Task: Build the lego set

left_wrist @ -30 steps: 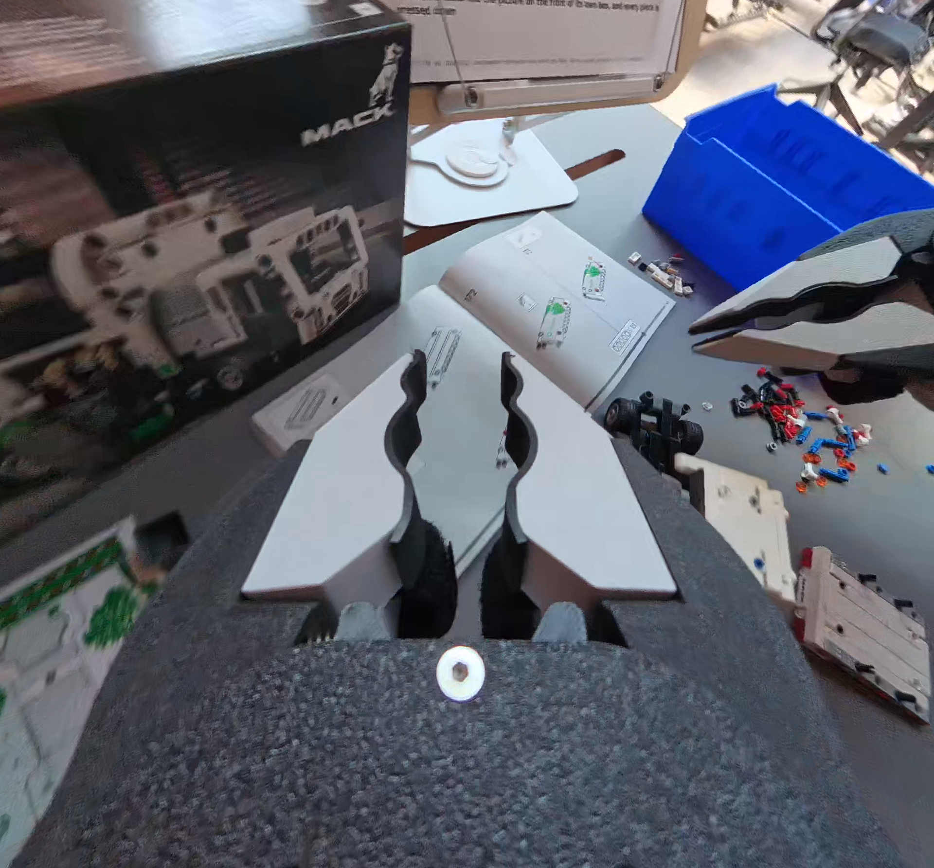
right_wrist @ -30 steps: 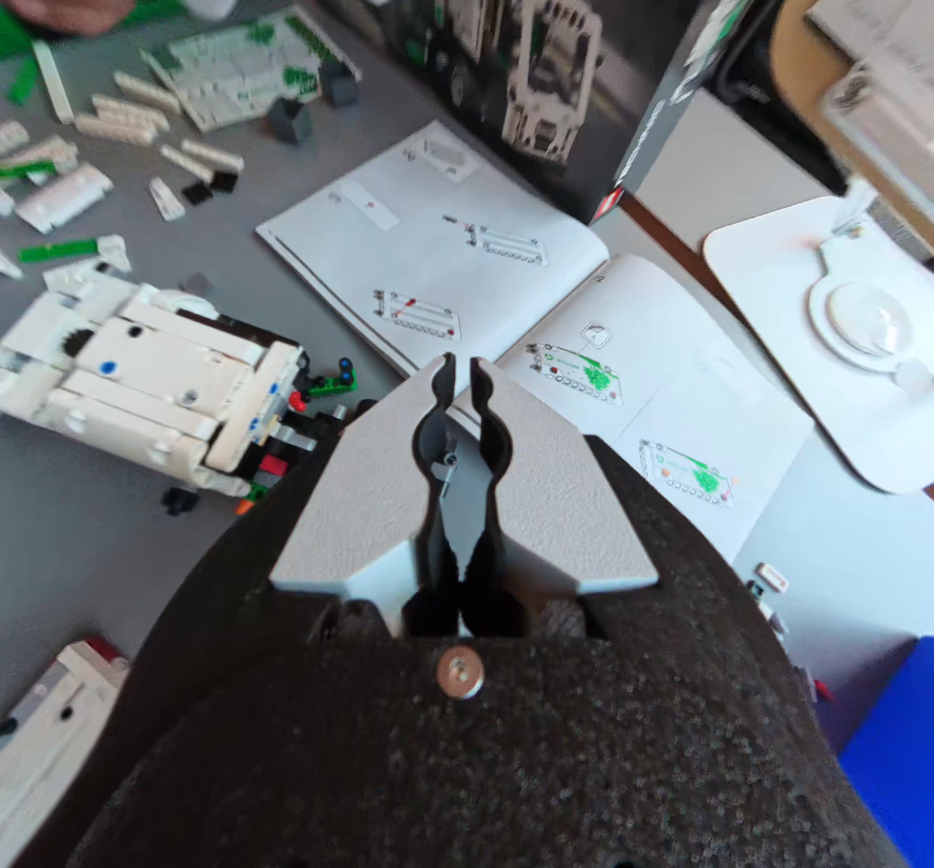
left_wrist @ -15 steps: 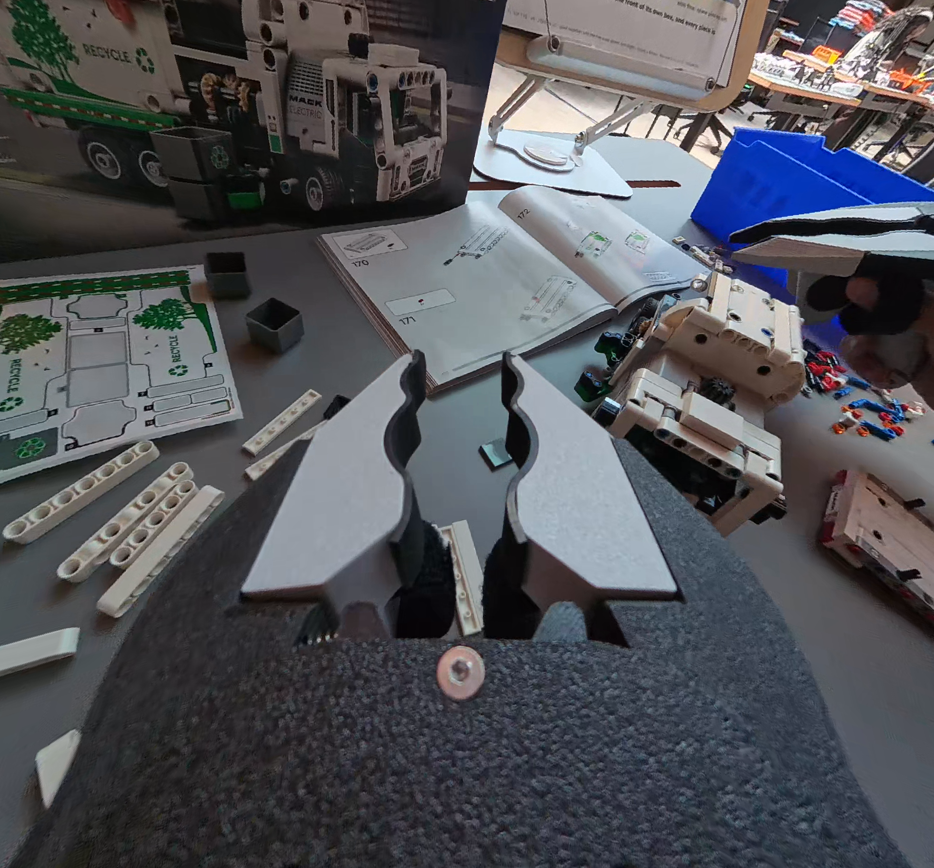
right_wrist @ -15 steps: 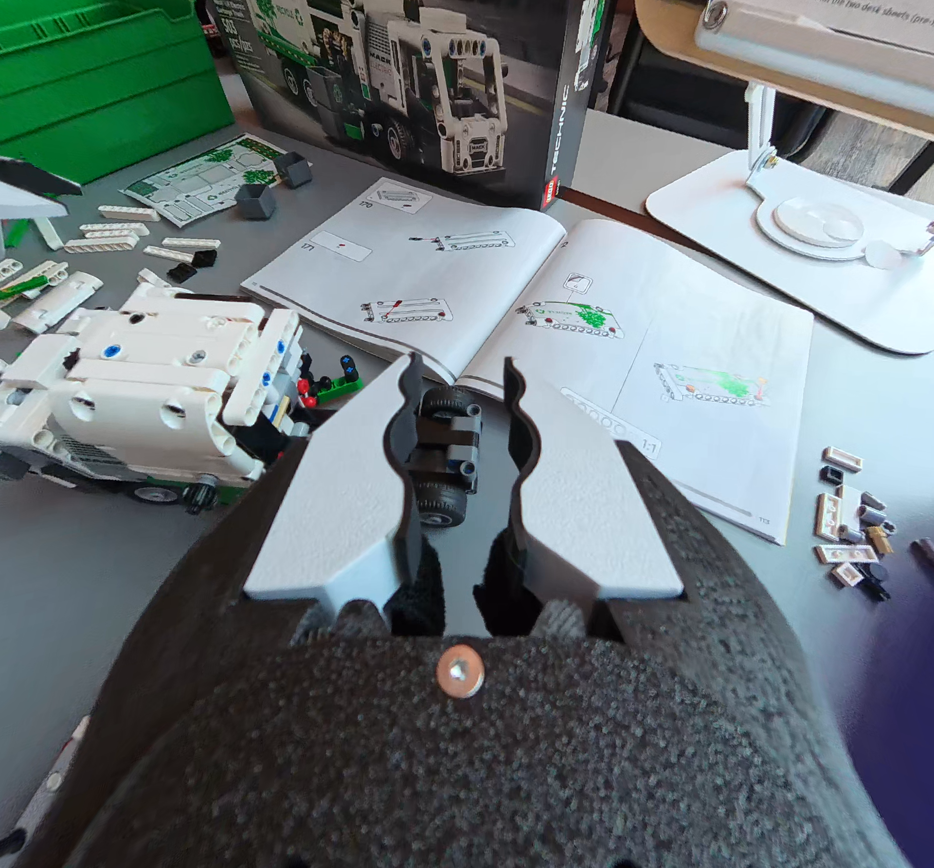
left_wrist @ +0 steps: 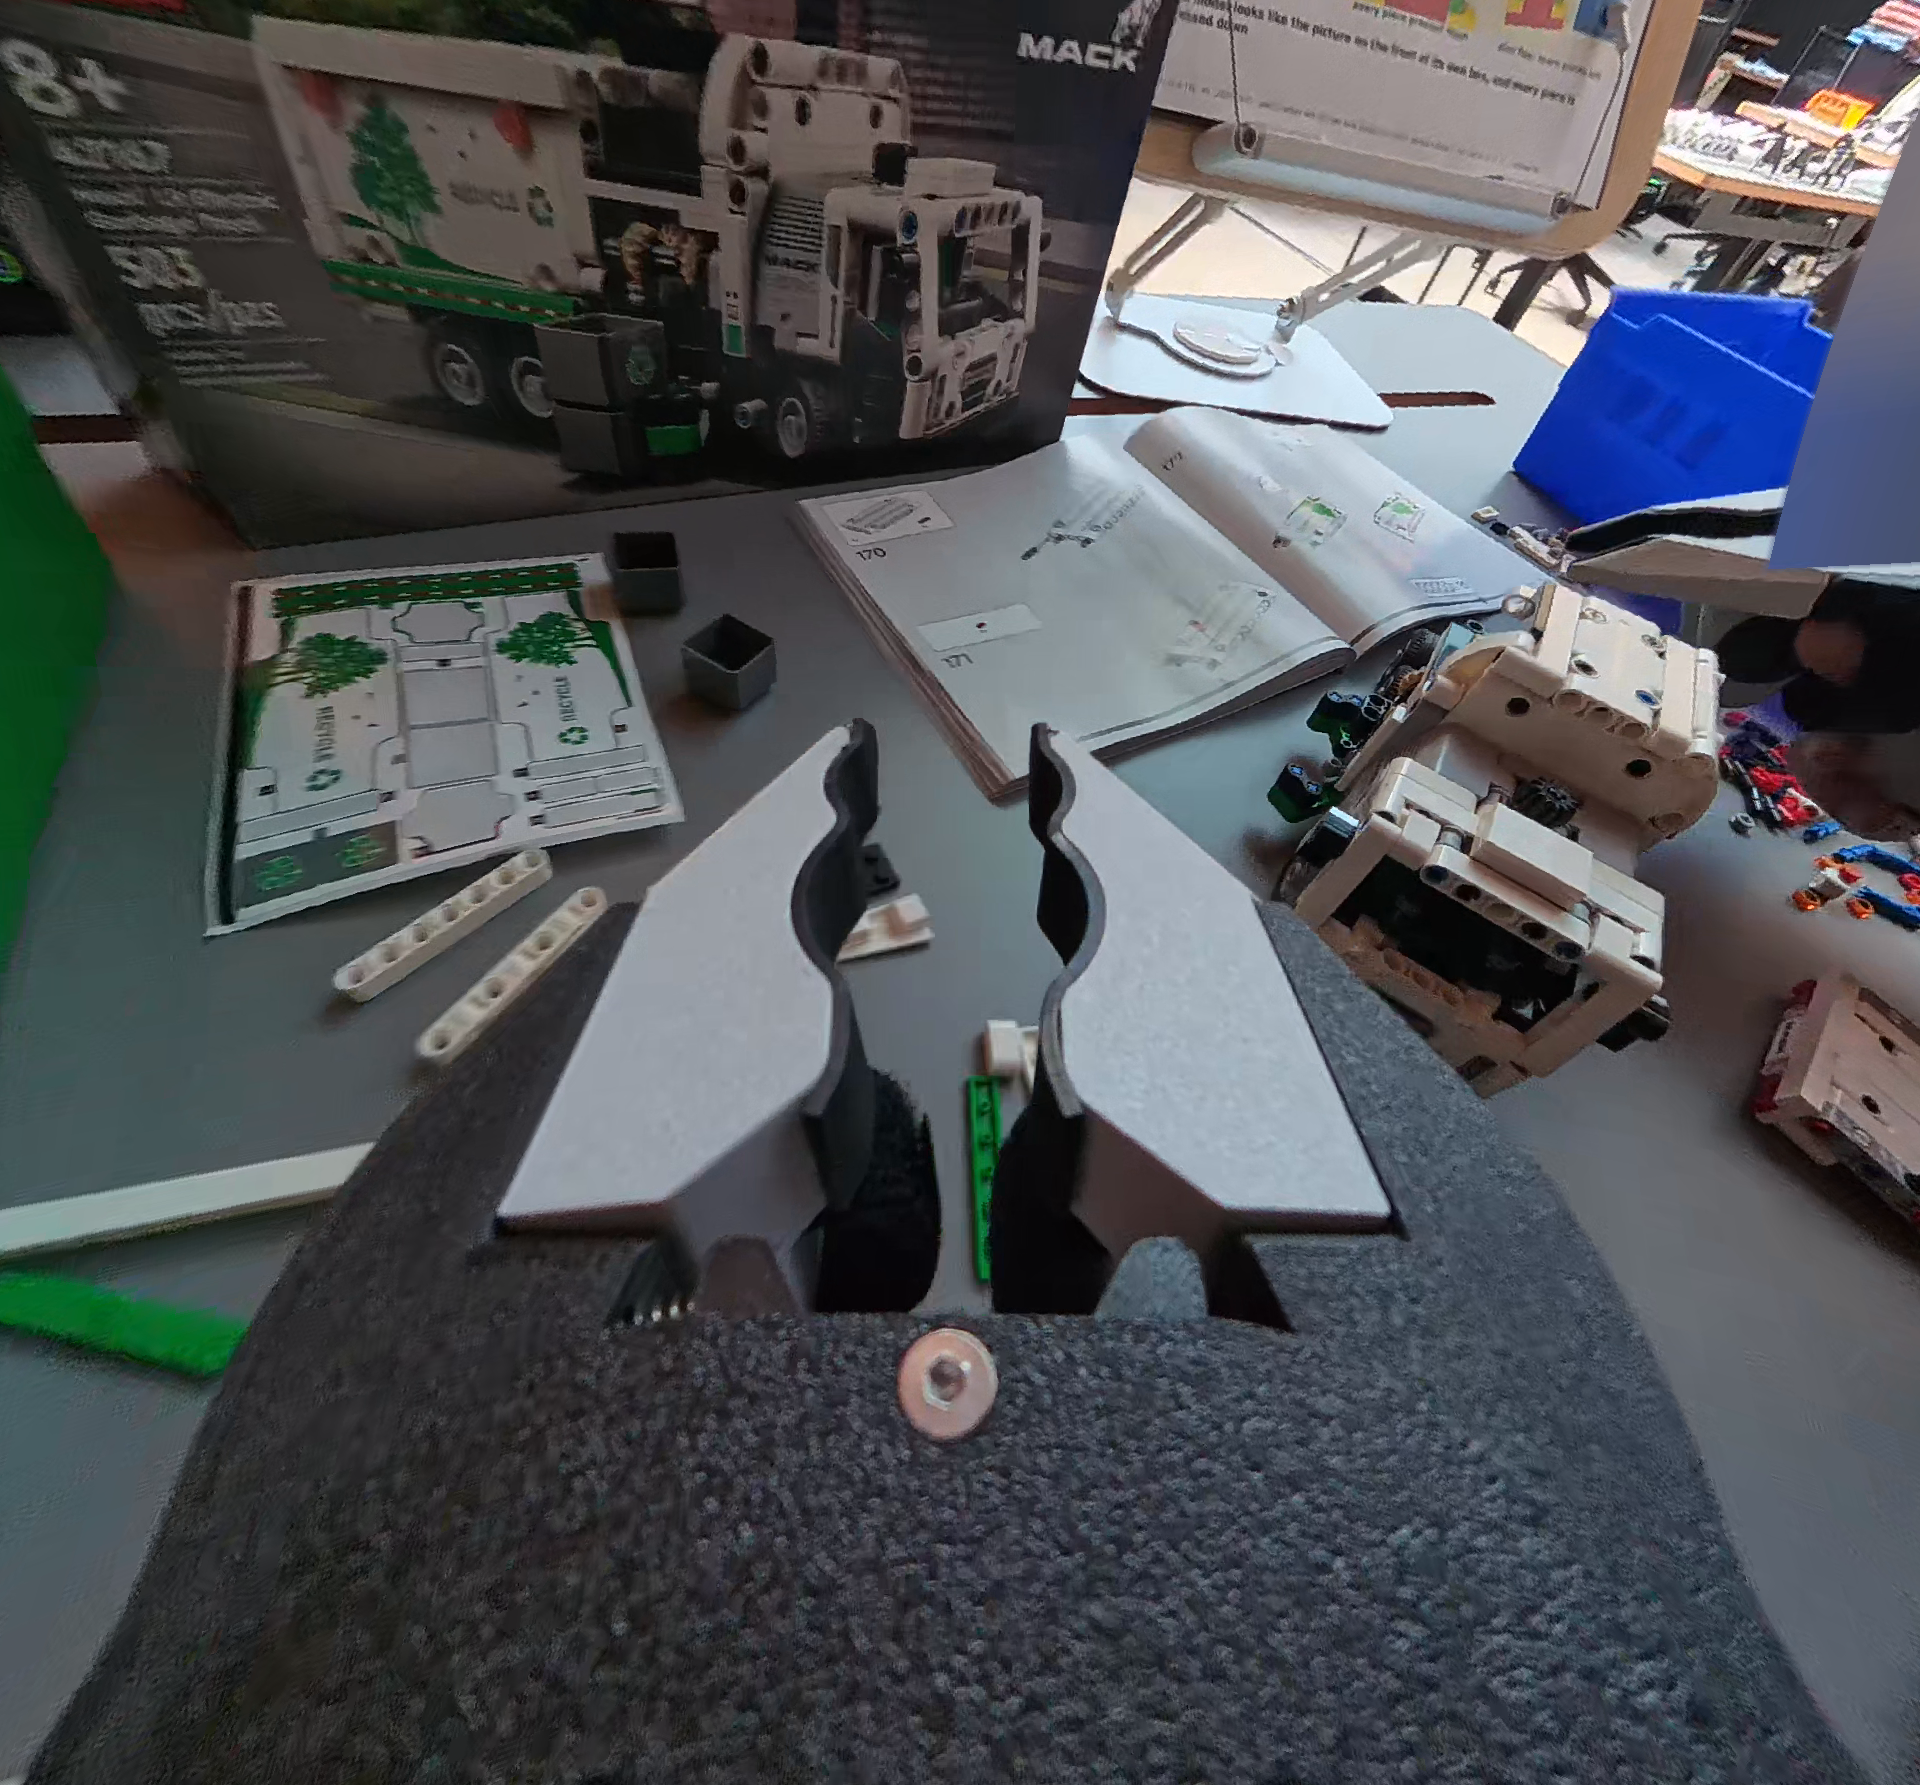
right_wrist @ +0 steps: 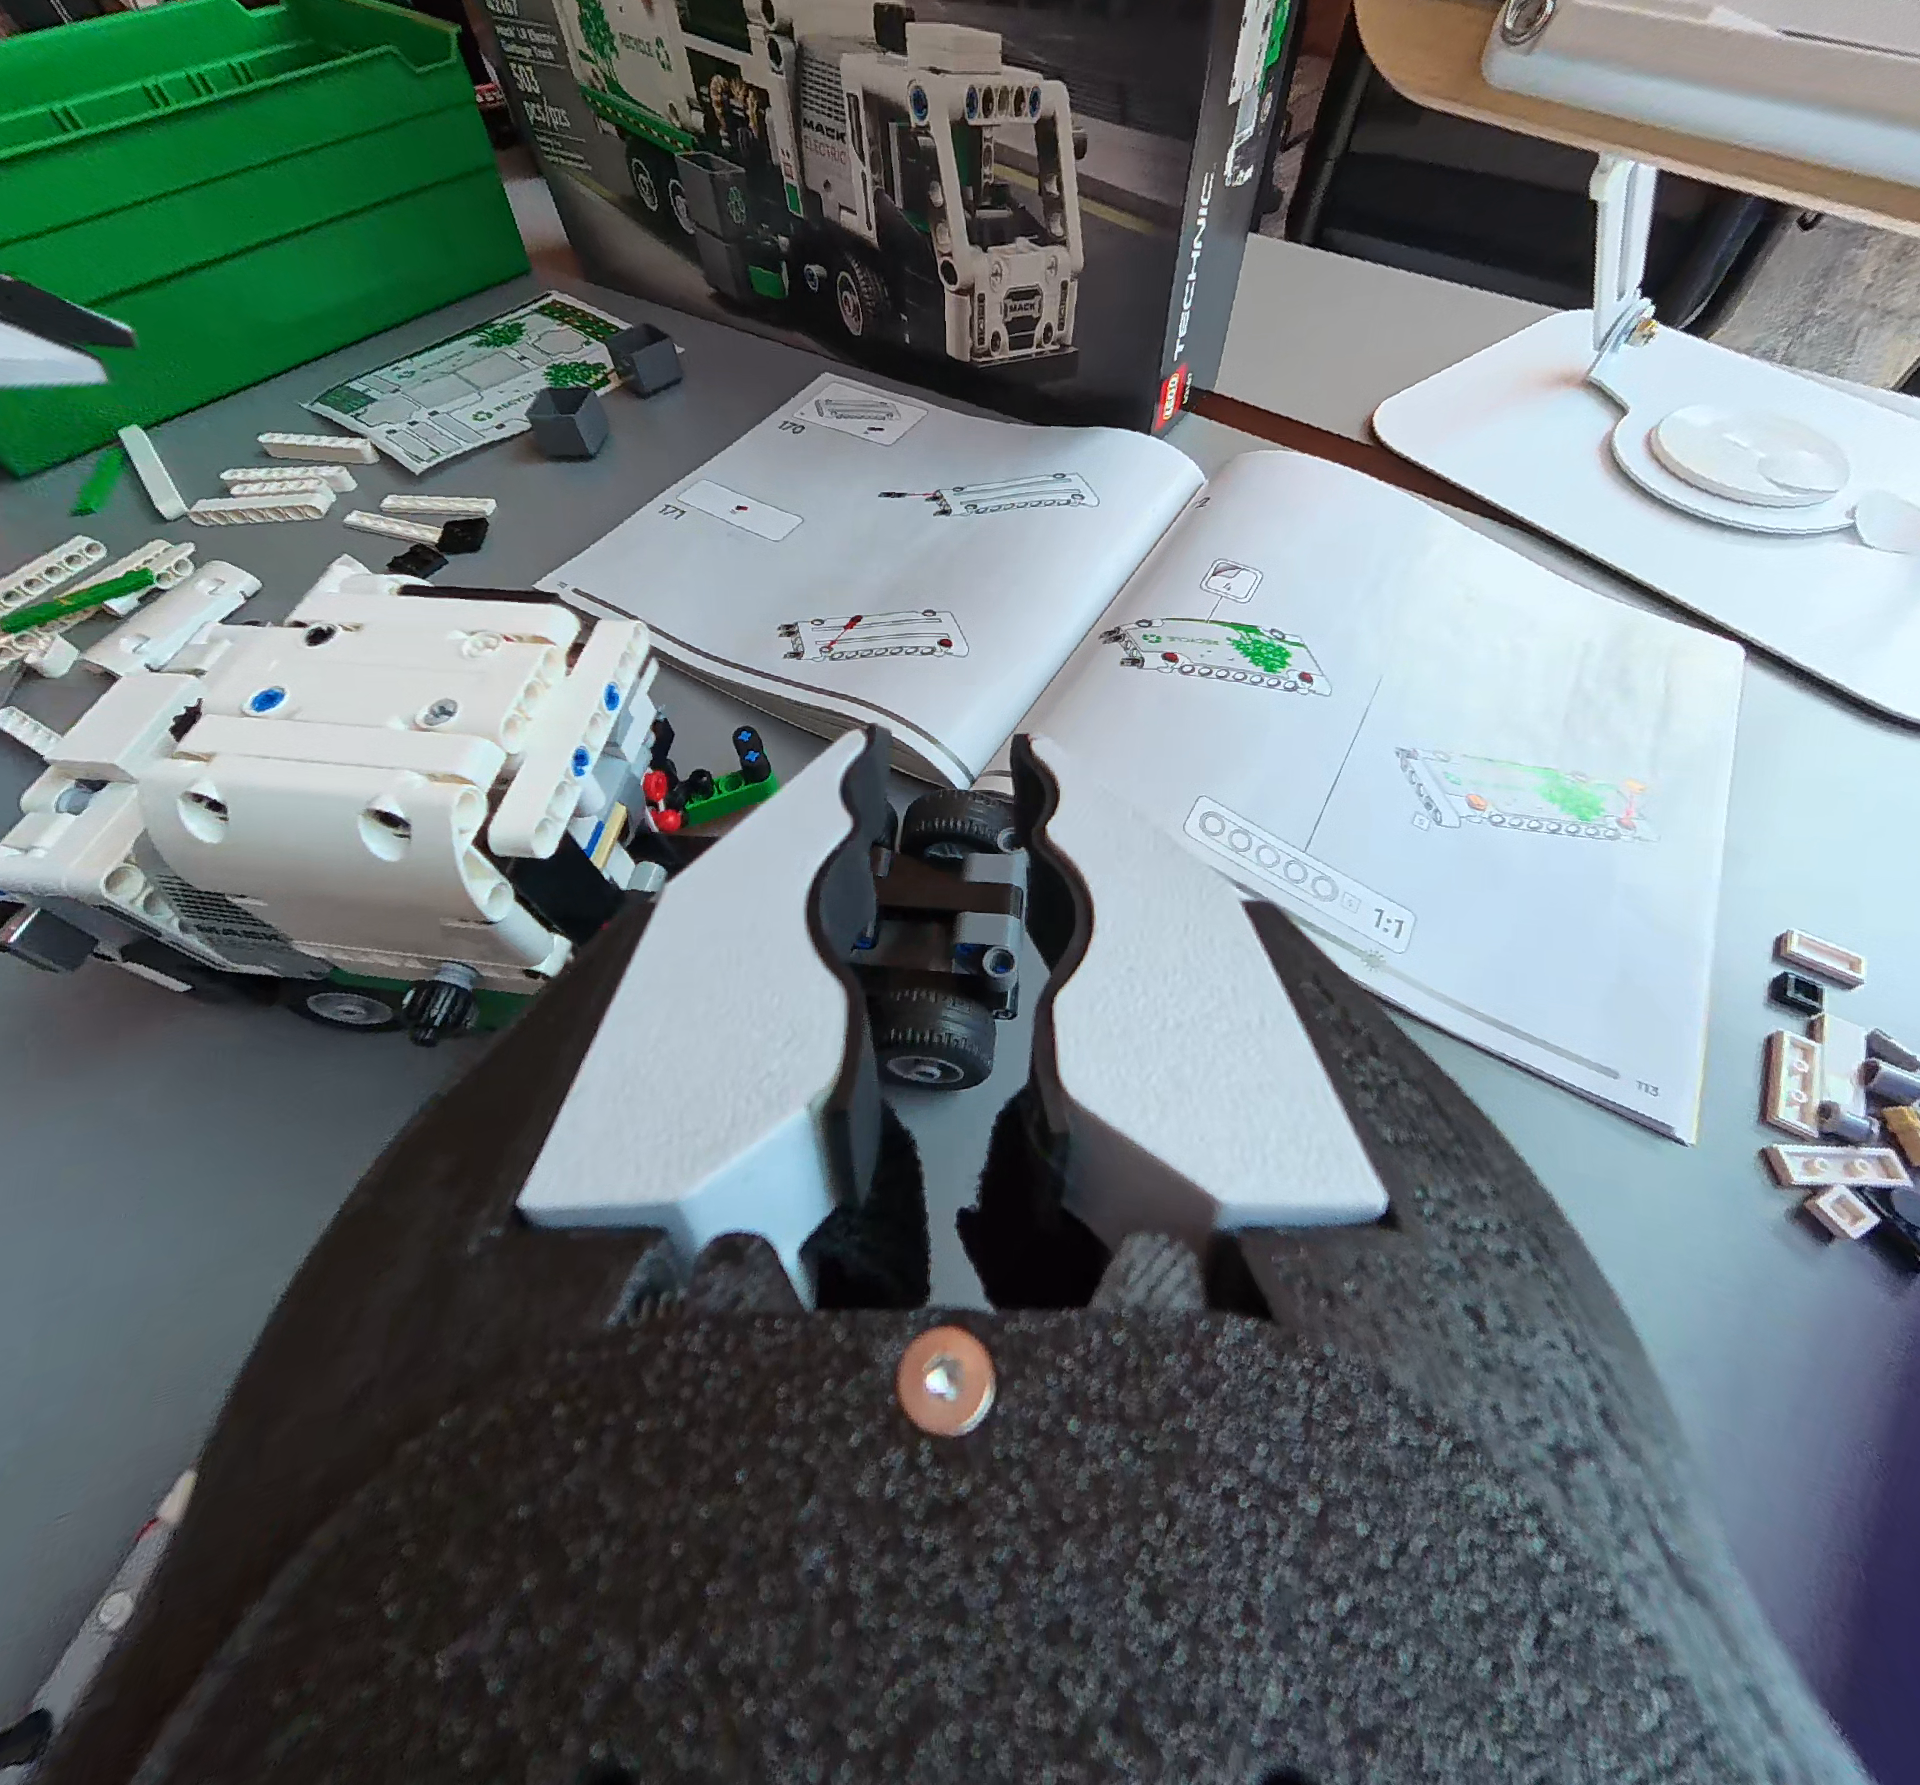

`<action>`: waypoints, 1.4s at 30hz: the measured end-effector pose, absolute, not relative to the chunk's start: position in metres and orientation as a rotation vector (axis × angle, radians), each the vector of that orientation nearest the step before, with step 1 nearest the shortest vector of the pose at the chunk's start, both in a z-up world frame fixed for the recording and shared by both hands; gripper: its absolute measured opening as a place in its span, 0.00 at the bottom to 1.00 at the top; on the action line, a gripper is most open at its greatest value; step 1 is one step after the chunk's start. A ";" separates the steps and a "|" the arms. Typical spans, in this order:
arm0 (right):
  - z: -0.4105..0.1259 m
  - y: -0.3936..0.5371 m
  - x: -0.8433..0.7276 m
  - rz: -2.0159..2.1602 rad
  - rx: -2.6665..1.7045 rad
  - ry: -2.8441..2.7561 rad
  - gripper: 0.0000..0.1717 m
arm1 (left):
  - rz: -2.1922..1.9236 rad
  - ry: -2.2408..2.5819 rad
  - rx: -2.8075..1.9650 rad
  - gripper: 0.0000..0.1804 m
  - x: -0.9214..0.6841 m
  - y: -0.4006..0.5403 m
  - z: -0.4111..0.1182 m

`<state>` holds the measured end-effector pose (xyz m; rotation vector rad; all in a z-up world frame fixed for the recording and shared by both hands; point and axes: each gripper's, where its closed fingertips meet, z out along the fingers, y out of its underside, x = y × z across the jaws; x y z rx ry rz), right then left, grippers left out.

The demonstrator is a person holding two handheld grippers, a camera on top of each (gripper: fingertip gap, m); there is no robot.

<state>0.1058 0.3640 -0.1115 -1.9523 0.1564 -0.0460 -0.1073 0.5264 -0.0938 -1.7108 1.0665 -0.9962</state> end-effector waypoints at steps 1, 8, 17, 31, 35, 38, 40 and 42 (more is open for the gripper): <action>-0.111 0.364 0.106 -0.062 -1.952 0.150 0.12 | -0.980 1.052 -1.716 0.15 -0.120 0.532 -0.086; -0.094 0.359 0.105 -0.093 -1.906 0.134 0.11 | -0.465 1.409 -1.822 0.16 -0.261 0.557 -0.094; -0.092 0.357 0.107 -0.136 -1.905 0.128 0.10 | -0.347 1.423 -2.057 0.23 -0.337 0.551 -0.140; -0.101 0.359 0.104 -0.198 -1.945 0.083 0.09 | -0.268 1.391 -1.981 0.20 -0.326 0.558 -0.142; -0.102 0.359 0.105 -0.206 -1.951 0.081 0.09 | -0.166 1.520 -1.913 0.15 -0.324 0.548 -0.146; -0.102 0.359 0.105 -0.210 -1.951 0.077 0.09 | -0.185 1.562 -1.922 0.13 -0.322 0.540 -0.152; -0.103 0.359 0.105 -0.215 -1.958 0.071 0.09 | -0.191 1.568 -1.919 0.12 -0.320 0.538 -0.153; -0.106 0.359 0.105 -0.226 -1.970 0.064 0.08 | -0.200 1.572 -1.928 0.11 -0.318 0.538 -0.156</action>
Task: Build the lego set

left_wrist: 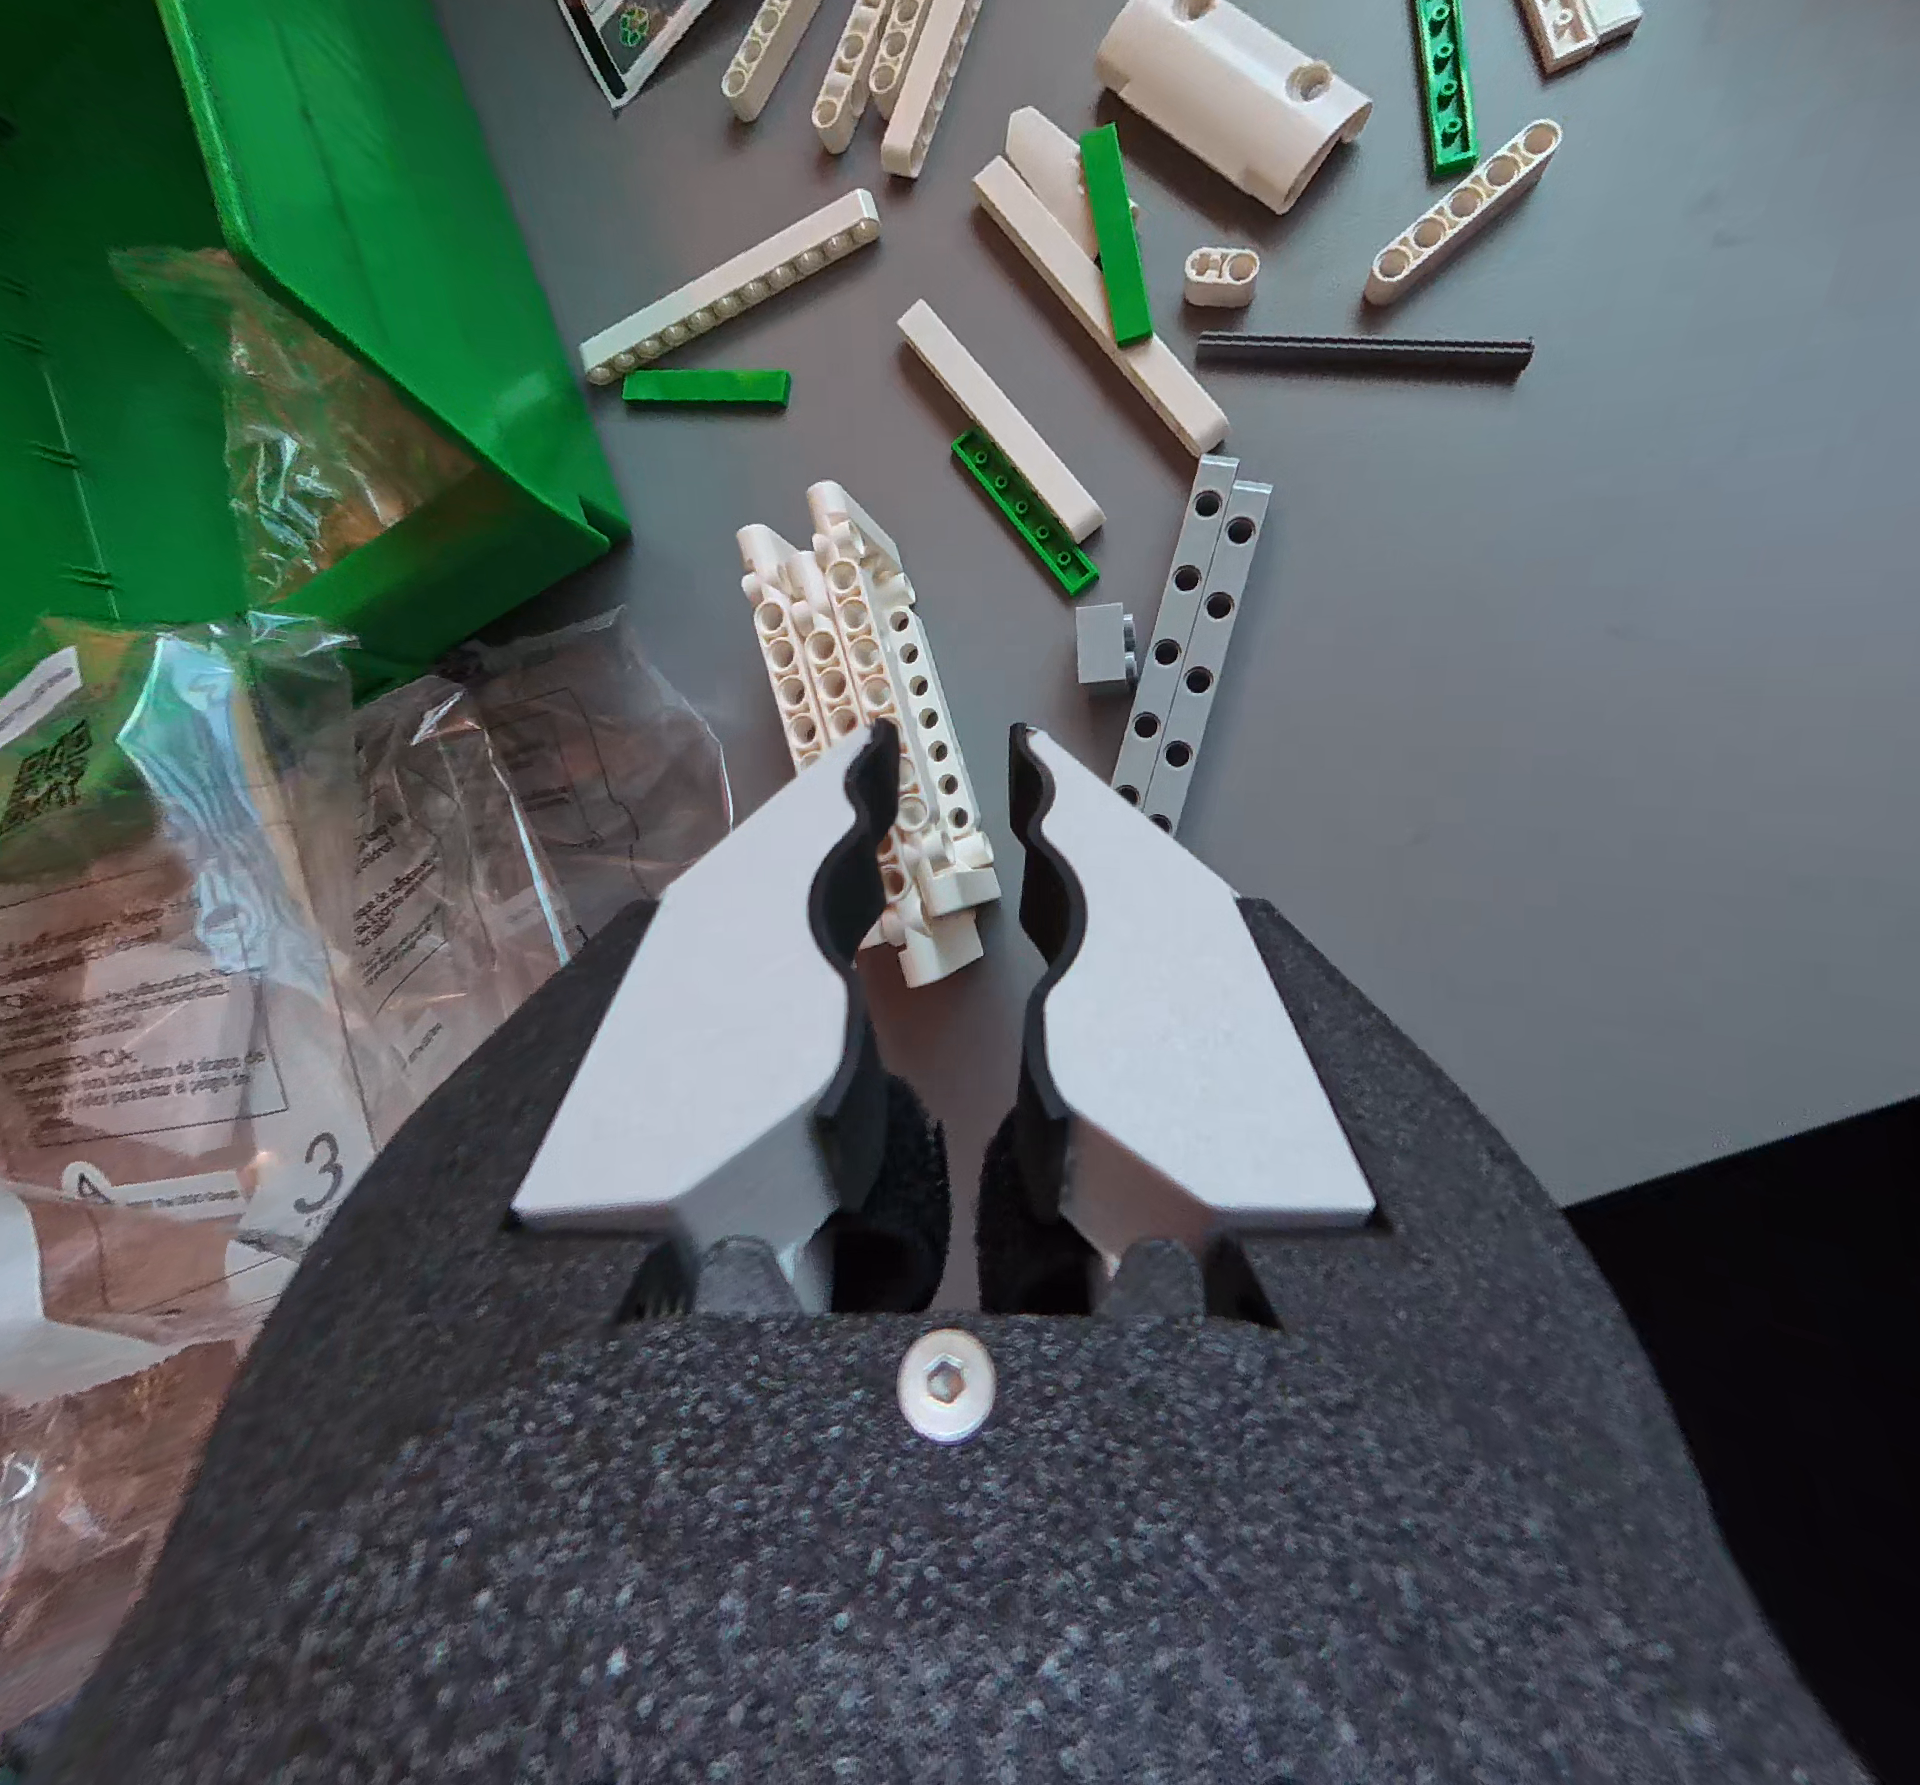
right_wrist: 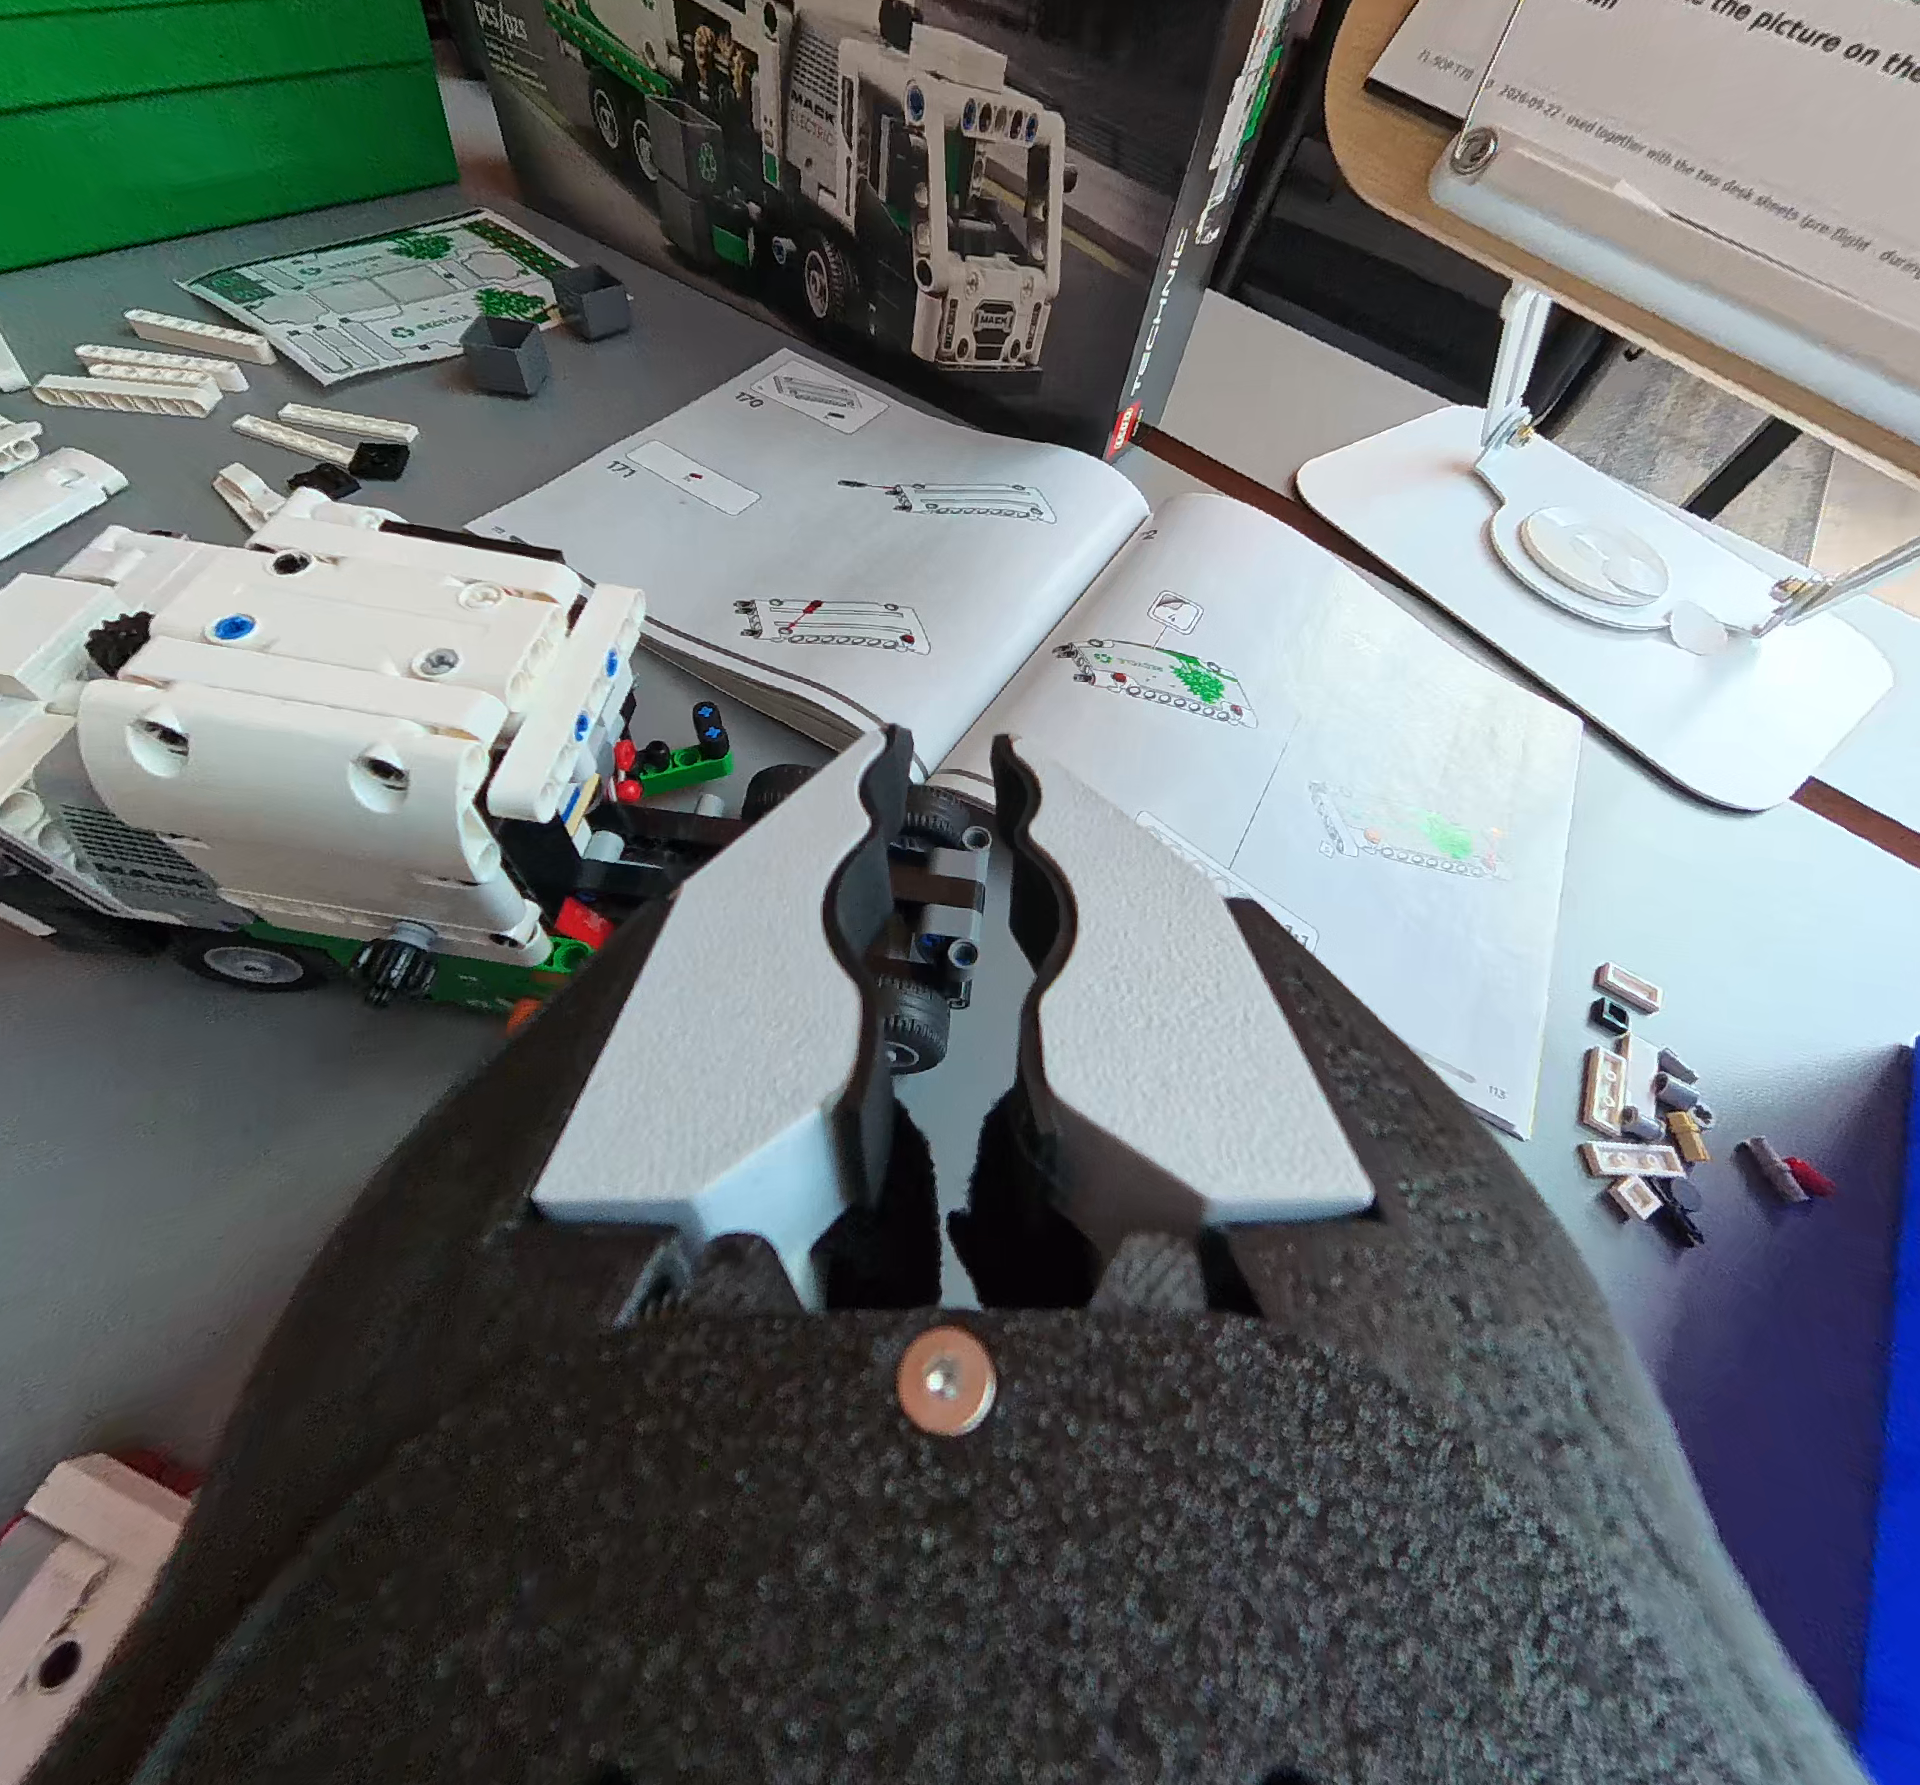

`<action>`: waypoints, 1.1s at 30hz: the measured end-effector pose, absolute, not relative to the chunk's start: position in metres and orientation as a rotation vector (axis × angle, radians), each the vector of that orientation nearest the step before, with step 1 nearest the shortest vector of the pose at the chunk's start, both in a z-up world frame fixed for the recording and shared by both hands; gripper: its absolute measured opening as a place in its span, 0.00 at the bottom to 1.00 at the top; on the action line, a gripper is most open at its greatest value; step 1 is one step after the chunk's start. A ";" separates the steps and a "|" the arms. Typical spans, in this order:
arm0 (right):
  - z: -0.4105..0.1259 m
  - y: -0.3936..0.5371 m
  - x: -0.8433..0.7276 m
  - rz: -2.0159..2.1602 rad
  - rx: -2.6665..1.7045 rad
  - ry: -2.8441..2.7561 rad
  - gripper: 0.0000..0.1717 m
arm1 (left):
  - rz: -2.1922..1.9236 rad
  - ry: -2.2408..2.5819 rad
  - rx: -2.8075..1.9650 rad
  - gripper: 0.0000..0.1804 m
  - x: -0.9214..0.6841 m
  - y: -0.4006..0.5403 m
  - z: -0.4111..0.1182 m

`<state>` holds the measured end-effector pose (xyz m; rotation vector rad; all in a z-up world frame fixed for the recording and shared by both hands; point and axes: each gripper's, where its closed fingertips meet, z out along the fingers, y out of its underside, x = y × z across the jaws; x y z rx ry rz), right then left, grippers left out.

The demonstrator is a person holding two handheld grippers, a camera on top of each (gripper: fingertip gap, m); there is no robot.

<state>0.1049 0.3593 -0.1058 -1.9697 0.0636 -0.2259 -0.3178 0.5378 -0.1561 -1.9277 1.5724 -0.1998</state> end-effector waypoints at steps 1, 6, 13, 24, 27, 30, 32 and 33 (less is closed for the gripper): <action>-0.107 0.359 0.105 -0.233 -1.973 0.060 0.08 | -0.200 1.572 -1.931 0.11 -0.317 0.538 -0.158; -0.109 0.359 0.107 -0.276 -1.981 0.050 0.08 | -0.241 1.577 -1.925 0.12 -0.311 0.535 -0.158; -0.109 0.359 0.107 -0.272 -1.984 0.053 0.07 | -0.245 1.571 -1.923 0.10 -0.309 0.535 -0.159; -0.110 0.359 0.107 -0.270 -1.988 0.051 0.07 | -0.272 1.594 -1.906 0.10 -0.299 0.530 -0.162; -0.110 0.358 0.107 -0.271 -1.989 0.051 0.07 | -0.284 1.617 -1.903 0.10 -0.296 0.526 -0.165; -0.111 0.358 0.107 -0.269 -1.991 0.052 0.07 | -0.294 1.633 -1.905 0.11 -0.293 0.523 -0.168; -0.111 0.358 0.107 -0.269 -1.993 0.050 0.07 | -0.302 1.651 -1.913 0.12 -0.293 0.520 -0.172; -0.111 0.358 0.107 -0.270 -1.994 0.048 0.07 | -0.306 1.658 -1.915 0.13 -0.293 0.519 -0.173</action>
